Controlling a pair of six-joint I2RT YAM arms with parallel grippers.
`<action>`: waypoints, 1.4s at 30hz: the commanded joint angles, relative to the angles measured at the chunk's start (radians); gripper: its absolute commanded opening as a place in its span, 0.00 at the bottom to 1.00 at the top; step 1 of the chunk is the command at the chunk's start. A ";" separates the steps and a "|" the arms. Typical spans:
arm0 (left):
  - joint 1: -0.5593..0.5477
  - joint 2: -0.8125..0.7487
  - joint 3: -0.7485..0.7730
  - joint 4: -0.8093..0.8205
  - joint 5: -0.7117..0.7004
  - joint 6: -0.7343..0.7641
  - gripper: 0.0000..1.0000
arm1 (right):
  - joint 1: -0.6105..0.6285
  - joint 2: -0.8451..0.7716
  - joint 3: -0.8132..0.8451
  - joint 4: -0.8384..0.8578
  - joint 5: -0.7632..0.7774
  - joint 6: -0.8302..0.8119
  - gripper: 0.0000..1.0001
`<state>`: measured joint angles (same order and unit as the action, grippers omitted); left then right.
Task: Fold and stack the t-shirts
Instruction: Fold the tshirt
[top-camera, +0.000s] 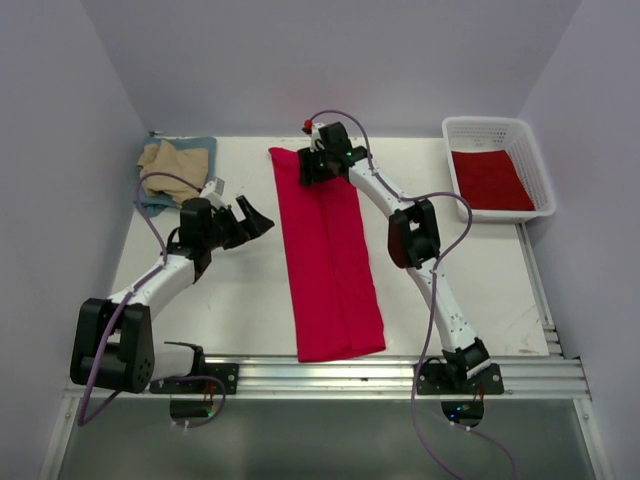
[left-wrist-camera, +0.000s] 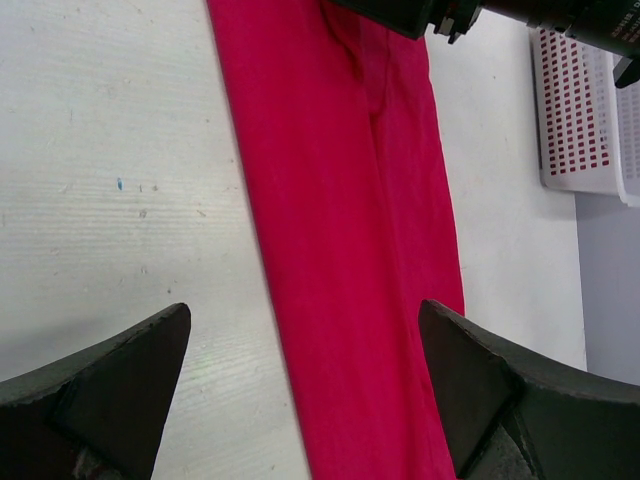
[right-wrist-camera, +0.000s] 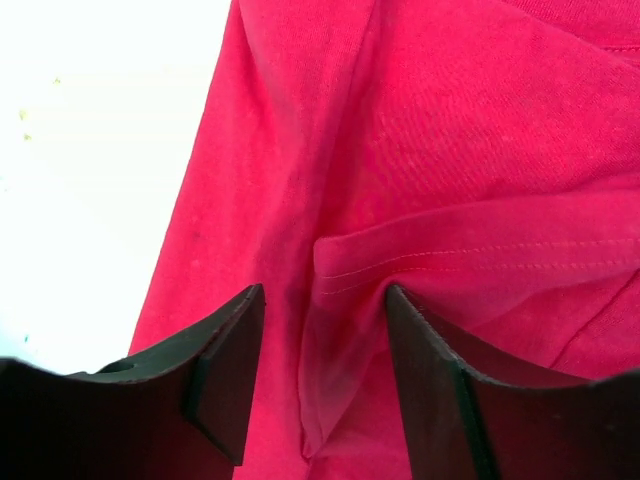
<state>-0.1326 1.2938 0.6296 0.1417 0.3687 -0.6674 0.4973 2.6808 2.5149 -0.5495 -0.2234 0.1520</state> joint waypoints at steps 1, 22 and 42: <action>-0.005 -0.011 -0.010 0.050 0.015 0.035 1.00 | -0.002 -0.010 0.035 0.052 0.018 -0.029 0.53; -0.005 0.024 -0.047 0.093 0.033 0.028 1.00 | 0.030 -0.204 -0.130 0.083 0.147 -0.141 0.52; -0.005 0.004 -0.053 0.078 0.027 0.035 1.00 | 0.027 0.011 0.039 0.077 0.111 -0.126 0.52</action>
<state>-0.1333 1.3136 0.5907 0.1722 0.3897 -0.6601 0.5289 2.7163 2.5309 -0.4988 -0.0994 0.0368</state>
